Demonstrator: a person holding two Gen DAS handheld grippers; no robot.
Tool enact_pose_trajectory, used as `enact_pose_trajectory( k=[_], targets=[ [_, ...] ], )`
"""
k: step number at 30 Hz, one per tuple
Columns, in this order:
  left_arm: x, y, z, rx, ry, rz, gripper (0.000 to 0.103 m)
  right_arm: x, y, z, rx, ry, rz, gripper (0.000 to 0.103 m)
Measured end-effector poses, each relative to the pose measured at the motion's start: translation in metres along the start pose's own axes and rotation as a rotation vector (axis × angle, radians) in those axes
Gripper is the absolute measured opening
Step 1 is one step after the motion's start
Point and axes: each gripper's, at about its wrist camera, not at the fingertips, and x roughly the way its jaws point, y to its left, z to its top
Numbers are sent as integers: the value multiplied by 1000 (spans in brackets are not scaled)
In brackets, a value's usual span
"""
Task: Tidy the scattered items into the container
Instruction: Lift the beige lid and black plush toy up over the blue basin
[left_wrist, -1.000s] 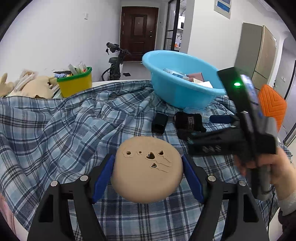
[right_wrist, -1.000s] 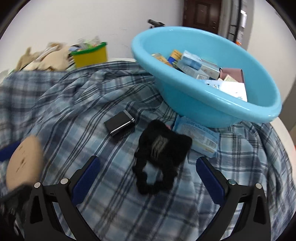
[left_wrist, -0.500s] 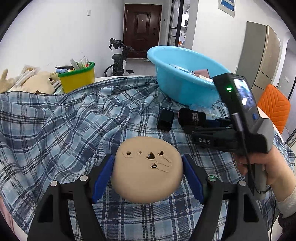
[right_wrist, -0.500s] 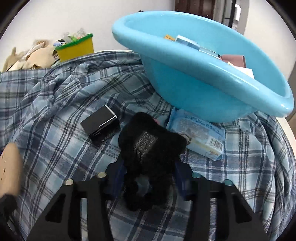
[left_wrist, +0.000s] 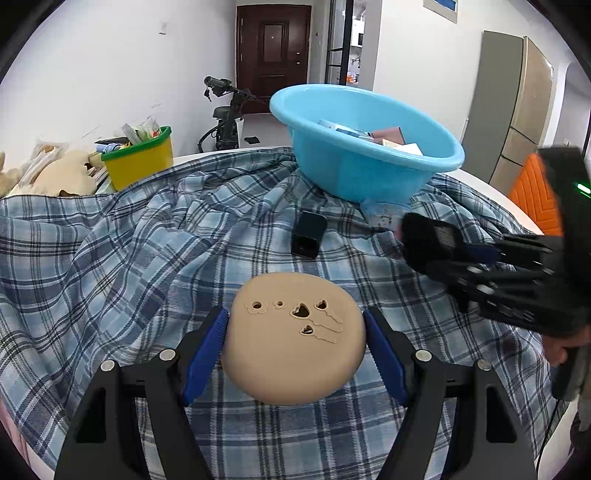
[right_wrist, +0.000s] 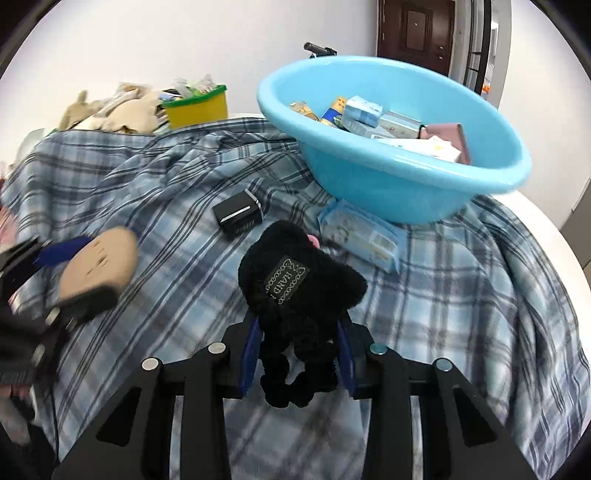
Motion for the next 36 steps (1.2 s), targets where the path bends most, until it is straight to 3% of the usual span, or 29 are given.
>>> enact_pose_trajectory(
  k=[7, 12, 29, 33, 36],
  targets=[
    [0, -20, 0, 19, -3, -22, 77, -47, -17, -37, 22, -57, -47, 35],
    [1, -42, 3, 57, -10, -29, 77, -70, -37, -64, 105, -86, -55, 35],
    [0, -74, 9, 84, -11, -48, 77, -81, -53, -71, 188, -144, -92, 35],
    [-23, -87, 25, 89, -109, -63, 77, -106, -41, -53, 167, -259, -110, 35],
    [-56, -96, 35, 97, -269, -46, 77, -134, -35, -43, 162, -391, -114, 35]
  ],
)
